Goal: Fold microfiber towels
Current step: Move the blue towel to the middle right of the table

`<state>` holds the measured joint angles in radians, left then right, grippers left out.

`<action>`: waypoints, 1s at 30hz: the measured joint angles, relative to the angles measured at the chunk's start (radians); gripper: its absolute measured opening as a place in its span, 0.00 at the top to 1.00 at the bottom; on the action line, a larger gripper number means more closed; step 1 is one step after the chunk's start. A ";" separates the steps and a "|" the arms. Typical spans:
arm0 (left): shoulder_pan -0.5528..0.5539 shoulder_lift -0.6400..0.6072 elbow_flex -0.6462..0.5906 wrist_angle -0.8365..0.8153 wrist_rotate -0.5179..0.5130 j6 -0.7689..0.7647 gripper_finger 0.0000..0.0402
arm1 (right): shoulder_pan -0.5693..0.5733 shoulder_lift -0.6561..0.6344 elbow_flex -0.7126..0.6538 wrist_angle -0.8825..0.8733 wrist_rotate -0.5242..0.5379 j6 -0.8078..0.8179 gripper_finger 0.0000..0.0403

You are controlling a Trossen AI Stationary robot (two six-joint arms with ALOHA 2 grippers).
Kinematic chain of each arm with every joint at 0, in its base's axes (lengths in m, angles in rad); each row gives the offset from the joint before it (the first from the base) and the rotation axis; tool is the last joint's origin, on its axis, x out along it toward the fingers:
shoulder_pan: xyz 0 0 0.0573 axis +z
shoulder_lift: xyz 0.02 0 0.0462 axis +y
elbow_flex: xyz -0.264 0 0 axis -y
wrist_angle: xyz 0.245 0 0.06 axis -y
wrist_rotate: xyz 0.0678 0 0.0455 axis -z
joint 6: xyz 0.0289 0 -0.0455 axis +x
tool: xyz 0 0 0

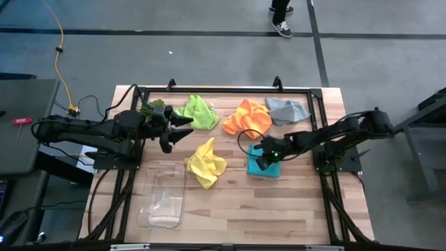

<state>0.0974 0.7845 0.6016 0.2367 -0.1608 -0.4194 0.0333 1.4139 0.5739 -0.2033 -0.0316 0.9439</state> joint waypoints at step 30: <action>0.000 0.000 0.000 -0.004 -0.009 0.001 0.40 | -0.001 -0.124 -0.003 -0.615 0.051 -0.342 1.00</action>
<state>0.0975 0.7850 0.6018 0.2325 -0.1699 -0.4183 0.0326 1.2902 0.5712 -0.8184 0.0190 0.6022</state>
